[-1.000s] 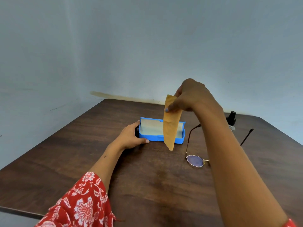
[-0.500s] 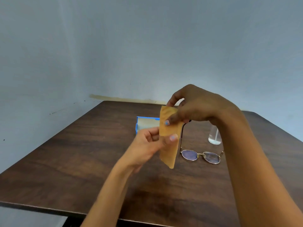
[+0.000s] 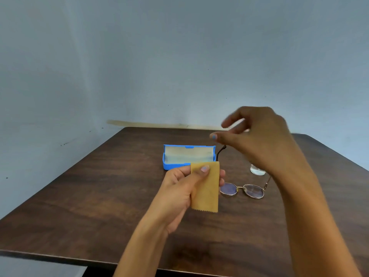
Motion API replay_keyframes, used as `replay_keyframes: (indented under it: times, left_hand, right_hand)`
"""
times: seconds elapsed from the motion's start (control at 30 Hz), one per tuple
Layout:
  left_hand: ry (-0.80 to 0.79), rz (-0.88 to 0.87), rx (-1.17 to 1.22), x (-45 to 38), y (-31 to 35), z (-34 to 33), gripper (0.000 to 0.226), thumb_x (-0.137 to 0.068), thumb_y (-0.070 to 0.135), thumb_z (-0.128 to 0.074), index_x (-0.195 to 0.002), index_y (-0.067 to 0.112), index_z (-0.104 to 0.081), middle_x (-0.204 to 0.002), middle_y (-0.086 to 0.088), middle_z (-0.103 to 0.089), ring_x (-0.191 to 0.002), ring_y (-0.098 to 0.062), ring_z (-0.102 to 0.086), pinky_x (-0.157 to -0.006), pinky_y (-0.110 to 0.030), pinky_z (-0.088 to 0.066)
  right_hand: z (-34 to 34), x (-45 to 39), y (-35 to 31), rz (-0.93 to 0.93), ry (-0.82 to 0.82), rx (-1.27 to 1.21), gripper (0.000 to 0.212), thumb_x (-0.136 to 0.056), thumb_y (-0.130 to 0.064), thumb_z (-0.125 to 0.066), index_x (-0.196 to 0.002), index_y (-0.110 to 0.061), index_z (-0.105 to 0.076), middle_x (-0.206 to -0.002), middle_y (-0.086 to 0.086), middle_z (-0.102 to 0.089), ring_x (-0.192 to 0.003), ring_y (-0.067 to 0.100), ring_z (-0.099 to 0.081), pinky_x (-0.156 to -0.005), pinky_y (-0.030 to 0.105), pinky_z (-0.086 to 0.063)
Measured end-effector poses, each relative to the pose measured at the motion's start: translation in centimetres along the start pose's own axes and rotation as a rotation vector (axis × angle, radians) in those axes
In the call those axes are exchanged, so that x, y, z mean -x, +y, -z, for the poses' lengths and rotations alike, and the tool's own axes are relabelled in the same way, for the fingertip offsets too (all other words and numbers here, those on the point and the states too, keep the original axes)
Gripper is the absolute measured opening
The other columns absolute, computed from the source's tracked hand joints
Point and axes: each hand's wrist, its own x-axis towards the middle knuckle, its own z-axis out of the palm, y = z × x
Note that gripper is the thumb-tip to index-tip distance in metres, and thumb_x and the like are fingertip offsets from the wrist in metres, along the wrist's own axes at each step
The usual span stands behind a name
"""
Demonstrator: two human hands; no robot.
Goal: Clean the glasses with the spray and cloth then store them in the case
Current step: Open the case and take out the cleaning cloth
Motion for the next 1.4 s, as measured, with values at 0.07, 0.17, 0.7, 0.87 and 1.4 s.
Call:
replay_keyframes:
  times: [0.07, 0.17, 0.7, 0.87, 1.4]
  left_hand:
    - [0.026, -0.007, -0.01, 0.0, 0.1, 0.0, 0.033, -0.081, 0.021, -0.058, -0.104, 0.0, -0.068, -0.102, -0.018, -0.071, -0.09, -0.024, -0.066, -0.09, -0.041, -0.051]
    - [0.041, -0.014, -0.043, 0.0, 0.0, -0.2, 0.036, -0.077, 0.027, -0.058, -0.104, 0.007, -0.069, -0.105, -0.015, -0.071, -0.092, -0.018, -0.066, -0.085, -0.038, -0.051]
    - [0.128, -0.163, -0.193, -0.3, -0.4, 0.1, 0.029, -0.073, 0.027, -0.064, -0.096, 0.012, -0.073, -0.121, 0.005, -0.064, -0.101, 0.002, -0.062, -0.075, -0.01, -0.049]
    - [0.109, -0.111, -0.048, -0.5, -0.9, 0.1, 0.033, -0.074, 0.024, -0.062, -0.101, 0.006, -0.071, -0.102, -0.011, -0.072, -0.099, -0.021, -0.067, -0.089, -0.035, -0.054]
    - [0.062, 0.002, 0.141, -0.9, -1.3, 0.1, 0.033, -0.078, 0.009, -0.059, -0.108, -0.001, -0.065, -0.105, -0.015, -0.071, -0.093, -0.018, -0.069, -0.074, -0.027, -0.058]
  right_hand:
    - [0.3, 1.6, 0.9, -0.089, 0.027, 0.0, 0.03, -0.068, -0.052, -0.071, -0.069, -0.023, -0.066, -0.065, -0.009, -0.066, -0.056, 0.007, -0.058, -0.054, 0.025, -0.04]
    - [-0.1, 3.2, 2.2, -0.213, -0.19, -0.09, 0.041, -0.07, -0.058, -0.066, -0.067, -0.018, -0.07, -0.067, -0.004, -0.069, -0.043, 0.005, -0.055, -0.053, 0.023, -0.04]
    - [-4.2, 3.2, 4.5, -0.213, -0.342, -0.693, 0.017, -0.089, -0.017, -0.06, -0.078, -0.007, -0.069, -0.076, 0.002, -0.068, -0.069, 0.007, -0.056, -0.059, 0.012, -0.042]
    - [-4.8, 3.1, 4.8, -0.235, -0.281, -0.692, 0.023, -0.091, -0.023, -0.057, -0.087, -0.004, -0.069, -0.089, 0.019, -0.07, -0.076, 0.014, -0.06, -0.072, 0.027, -0.049]
    - [-5.9, 3.4, 6.1, -0.241, -0.151, -0.603, 0.027, -0.069, -0.042, -0.074, -0.082, -0.018, -0.071, -0.081, 0.003, -0.072, -0.081, 0.022, -0.068, -0.071, 0.04, -0.057]
